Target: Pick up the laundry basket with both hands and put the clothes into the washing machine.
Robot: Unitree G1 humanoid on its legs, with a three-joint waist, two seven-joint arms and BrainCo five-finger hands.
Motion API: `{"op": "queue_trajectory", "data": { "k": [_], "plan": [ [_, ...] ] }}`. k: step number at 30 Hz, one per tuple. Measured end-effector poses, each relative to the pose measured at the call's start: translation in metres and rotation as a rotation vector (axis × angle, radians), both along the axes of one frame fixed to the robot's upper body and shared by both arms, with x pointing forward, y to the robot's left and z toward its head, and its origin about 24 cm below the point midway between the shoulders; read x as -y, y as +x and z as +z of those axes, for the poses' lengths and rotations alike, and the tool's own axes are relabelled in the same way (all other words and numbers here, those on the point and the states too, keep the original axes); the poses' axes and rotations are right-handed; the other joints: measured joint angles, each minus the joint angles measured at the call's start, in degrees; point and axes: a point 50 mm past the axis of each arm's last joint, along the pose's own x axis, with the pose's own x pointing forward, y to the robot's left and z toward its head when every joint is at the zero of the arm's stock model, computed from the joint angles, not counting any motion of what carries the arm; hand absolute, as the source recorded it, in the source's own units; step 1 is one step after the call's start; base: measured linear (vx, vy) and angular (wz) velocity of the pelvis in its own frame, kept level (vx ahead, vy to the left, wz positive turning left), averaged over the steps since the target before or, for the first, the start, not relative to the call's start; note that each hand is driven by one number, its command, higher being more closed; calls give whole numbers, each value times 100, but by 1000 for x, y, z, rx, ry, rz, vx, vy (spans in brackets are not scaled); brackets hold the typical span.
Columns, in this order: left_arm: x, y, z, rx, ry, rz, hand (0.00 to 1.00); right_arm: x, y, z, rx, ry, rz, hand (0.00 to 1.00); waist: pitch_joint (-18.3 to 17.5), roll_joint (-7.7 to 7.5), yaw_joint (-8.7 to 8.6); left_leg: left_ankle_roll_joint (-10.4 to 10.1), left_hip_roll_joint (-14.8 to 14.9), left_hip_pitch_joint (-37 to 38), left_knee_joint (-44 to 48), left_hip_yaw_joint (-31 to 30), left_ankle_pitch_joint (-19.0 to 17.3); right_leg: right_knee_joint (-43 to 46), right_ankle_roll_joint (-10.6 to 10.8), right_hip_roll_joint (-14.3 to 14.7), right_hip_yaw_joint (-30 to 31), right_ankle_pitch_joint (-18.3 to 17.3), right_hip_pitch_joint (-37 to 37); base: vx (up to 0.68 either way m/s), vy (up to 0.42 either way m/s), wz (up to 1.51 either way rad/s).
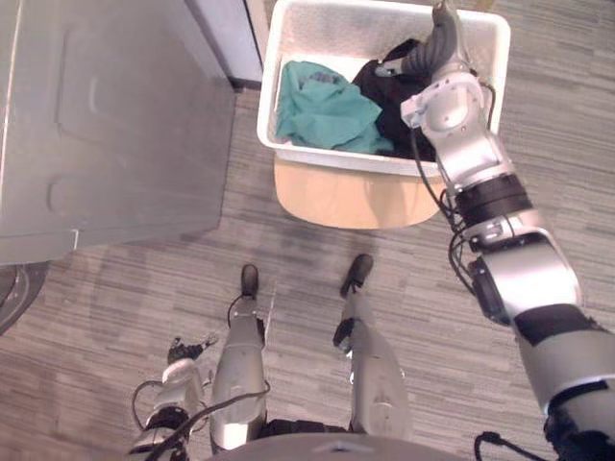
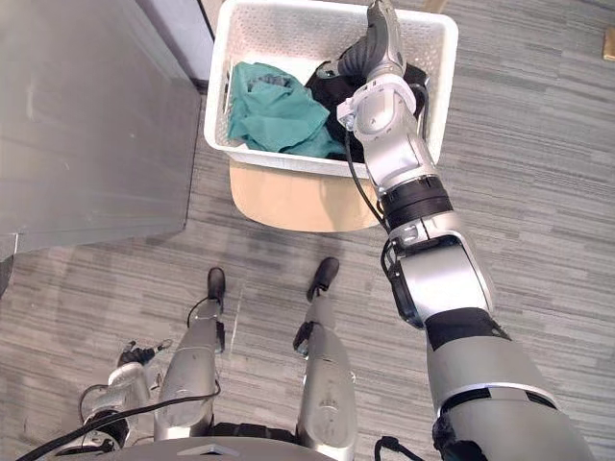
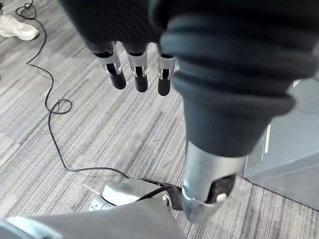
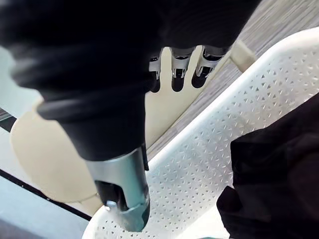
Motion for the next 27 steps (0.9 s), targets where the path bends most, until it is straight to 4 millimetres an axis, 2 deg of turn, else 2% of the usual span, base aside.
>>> {"op": "queue_trajectory", "data": {
  "k": [4,12,16,22,27],
  "plan": [
    [-2,13,7,40,-1,18,0,-14,-3,20,52,-45,23,0,51,-77,19,-3,1,-253,79,-88,2,-2,-16,8,-26,33,-172,-21,33,5],
    [3,36,23,125,5,5,0,-39,-3,17,48,-22,95,0,125,-175,30,-19,20,-548,214,-310,-7,-4,-15,33,-87,33,-261,-28,42,10],
    [3,44,28,155,2,7,0,-49,-2,13,28,-10,115,0,184,-276,45,-55,37,-692,215,-388,21,-4,-10,56,-127,38,-364,-35,28,7],
    [5,46,30,172,-36,41,0,-60,2,-4,-29,7,135,0,186,-282,42,-56,43,-836,241,-446,21,-4,35,59,-36,69,-442,-19,48,5],
    [5,49,32,179,-41,60,0,-60,9,-21,-108,-27,108,0,194,-296,100,-70,46,-1002,274,-479,39,-5,47,65,23,77,-574,-19,18,0]
  ]
}}
